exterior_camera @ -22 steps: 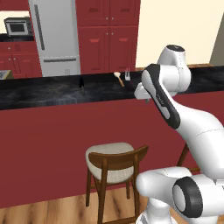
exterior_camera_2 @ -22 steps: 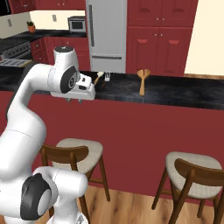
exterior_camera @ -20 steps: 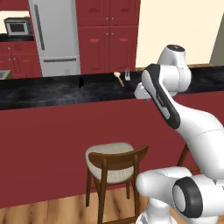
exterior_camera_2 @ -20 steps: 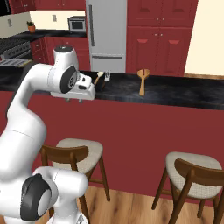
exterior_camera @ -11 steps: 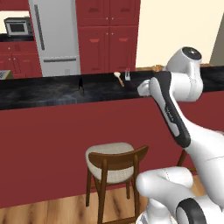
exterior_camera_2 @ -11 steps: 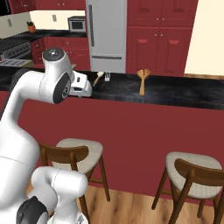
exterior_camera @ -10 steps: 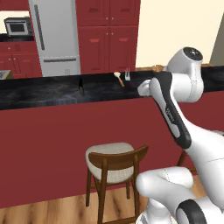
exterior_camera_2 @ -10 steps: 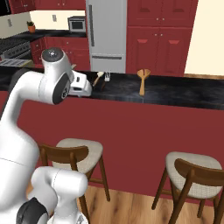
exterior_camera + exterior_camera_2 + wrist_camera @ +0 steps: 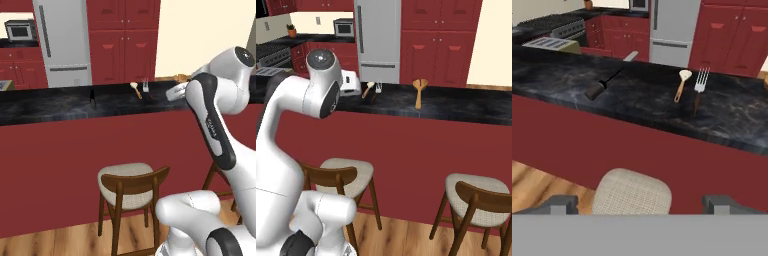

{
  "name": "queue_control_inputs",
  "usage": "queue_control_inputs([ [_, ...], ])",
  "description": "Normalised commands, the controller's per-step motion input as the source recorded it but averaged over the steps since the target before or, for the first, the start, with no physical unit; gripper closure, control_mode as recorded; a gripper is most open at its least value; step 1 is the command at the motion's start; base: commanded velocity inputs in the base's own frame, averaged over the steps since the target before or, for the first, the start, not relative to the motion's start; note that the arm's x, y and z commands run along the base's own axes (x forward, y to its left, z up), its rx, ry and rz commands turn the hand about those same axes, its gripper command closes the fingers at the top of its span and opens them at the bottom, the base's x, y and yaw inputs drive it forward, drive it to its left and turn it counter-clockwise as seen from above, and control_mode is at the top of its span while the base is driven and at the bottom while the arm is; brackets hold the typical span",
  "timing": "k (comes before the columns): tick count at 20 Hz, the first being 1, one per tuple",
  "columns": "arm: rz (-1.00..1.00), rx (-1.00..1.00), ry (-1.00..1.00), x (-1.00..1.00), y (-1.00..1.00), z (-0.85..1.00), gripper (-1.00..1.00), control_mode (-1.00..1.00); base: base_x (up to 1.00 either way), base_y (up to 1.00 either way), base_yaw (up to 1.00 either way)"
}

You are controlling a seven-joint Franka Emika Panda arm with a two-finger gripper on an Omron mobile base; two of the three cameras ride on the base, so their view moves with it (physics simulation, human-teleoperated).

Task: Pick up the metallic utensils from the counter and place them in the open drawer. Make sure not to pick up any wooden utensils.

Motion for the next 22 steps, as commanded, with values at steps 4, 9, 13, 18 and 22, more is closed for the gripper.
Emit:
queue_control_inputs([
  [4, 0.00, 0.03, -0.01, 0.39, 0.19, 0.06, -1.00, -1.00, 0.00, 0.00, 0.00],
  [9, -0.06, -0.07, 0.19, 0.62, 0.42, 0.00, -1.00, -1.00, 0.00, 0.00, 0.00],
  [13, 0.00, -0.02, 0.18, 0.11, 0.00, 0.07, -1.00, -1.00, 0.00, 0.00, 0.00],
  [18, 0.00, -0.04, 0.19, 0.05, 0.00, 0.25, -1.00, -1.00, 0.00, 0.00, 0.00],
  [22, 0.00, -0.10, 0.20, 0.29, -0.01, 0.14, -1.00, -1.00, 0.00, 0.00, 0.00],
])
